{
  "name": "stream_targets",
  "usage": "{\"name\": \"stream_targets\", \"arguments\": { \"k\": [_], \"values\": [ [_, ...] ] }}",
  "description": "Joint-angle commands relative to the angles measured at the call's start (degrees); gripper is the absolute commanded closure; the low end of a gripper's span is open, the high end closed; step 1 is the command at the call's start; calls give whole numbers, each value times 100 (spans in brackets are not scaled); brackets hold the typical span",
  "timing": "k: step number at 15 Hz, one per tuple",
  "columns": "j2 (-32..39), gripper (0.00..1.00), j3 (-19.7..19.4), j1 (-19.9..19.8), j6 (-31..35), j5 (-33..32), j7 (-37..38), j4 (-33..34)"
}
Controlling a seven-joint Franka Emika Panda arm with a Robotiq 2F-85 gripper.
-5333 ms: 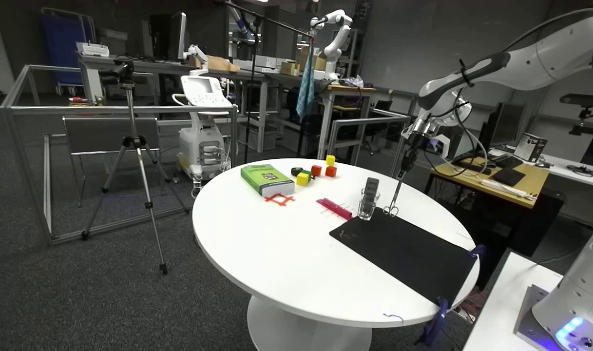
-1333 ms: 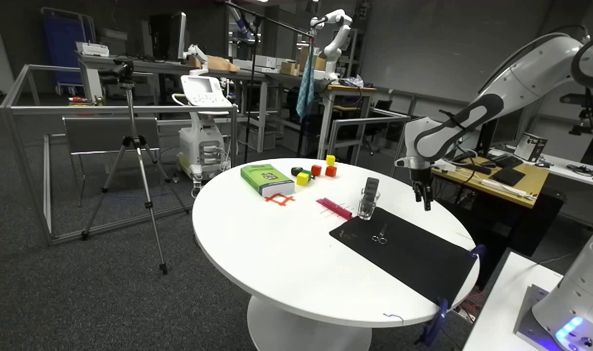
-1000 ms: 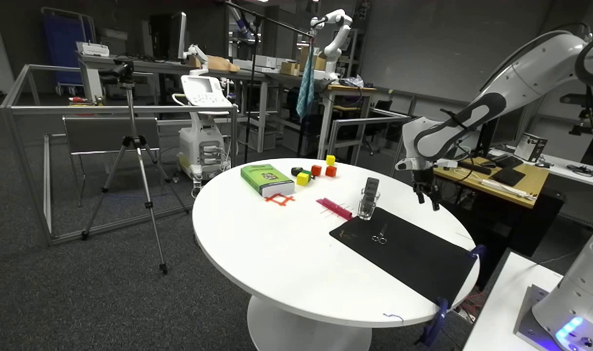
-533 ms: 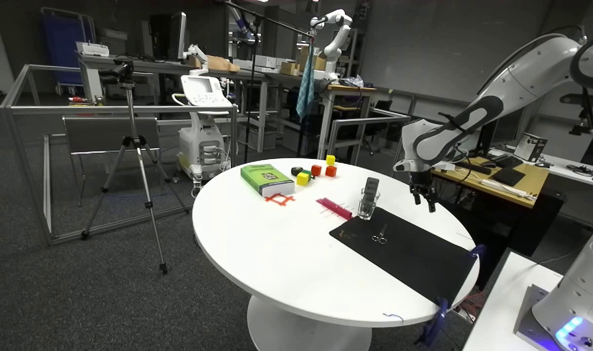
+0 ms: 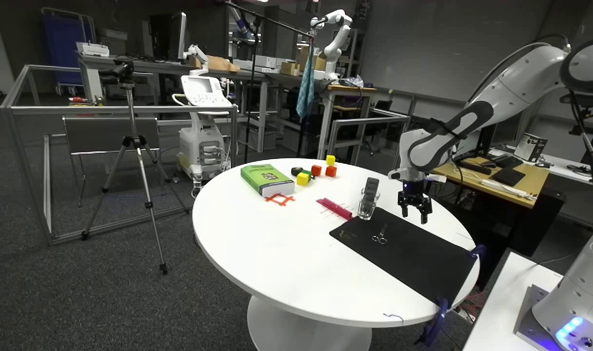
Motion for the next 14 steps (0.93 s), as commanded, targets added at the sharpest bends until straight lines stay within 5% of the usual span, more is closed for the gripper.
{"name": "stream_targets", "arguments": {
  "k": [1, 7, 14],
  "values": [
    [-175, 0, 203, -108, -7, 256, -1178, -216],
    [-311, 0, 124, 26, 596, -217, -2409, -514],
    [6, 0, 164, 0, 585, 88, -2422, -297]
  ]
}}
